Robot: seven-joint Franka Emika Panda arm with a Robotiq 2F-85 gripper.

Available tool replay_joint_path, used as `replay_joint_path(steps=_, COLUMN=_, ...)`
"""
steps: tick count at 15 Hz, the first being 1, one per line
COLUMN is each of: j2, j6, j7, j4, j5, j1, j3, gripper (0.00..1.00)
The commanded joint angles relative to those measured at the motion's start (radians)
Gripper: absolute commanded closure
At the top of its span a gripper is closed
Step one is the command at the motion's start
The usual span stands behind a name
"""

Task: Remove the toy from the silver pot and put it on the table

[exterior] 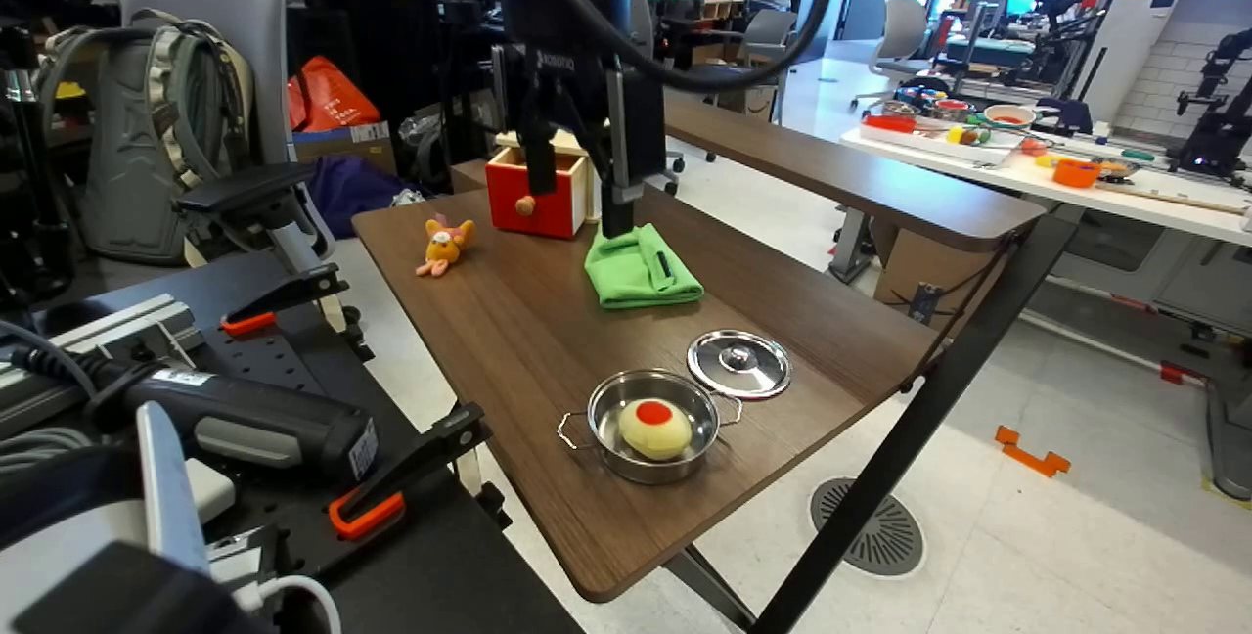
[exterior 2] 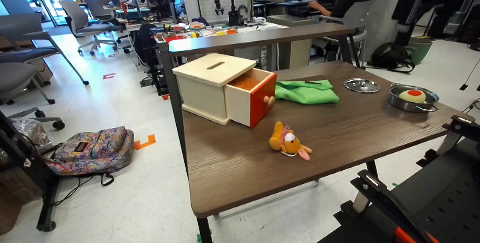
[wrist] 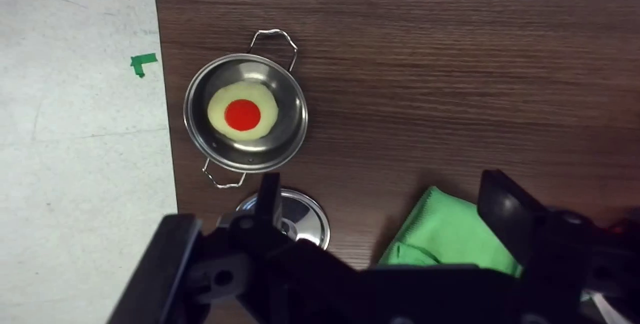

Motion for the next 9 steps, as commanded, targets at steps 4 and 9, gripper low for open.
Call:
replay_joint_path(steps=4, j2=0.172, j6=0.112, j7=-0.062, j4=0.065, j5=0.045, j1=-0.059, j3=-0.024, gripper=0.00)
replay_joint_path(steps=9, j2=0.259, j6=0.130, j7=-0.124, j4=0.107, j5=0.092, j1=-0.110, j3=-0.012, gripper=0.00)
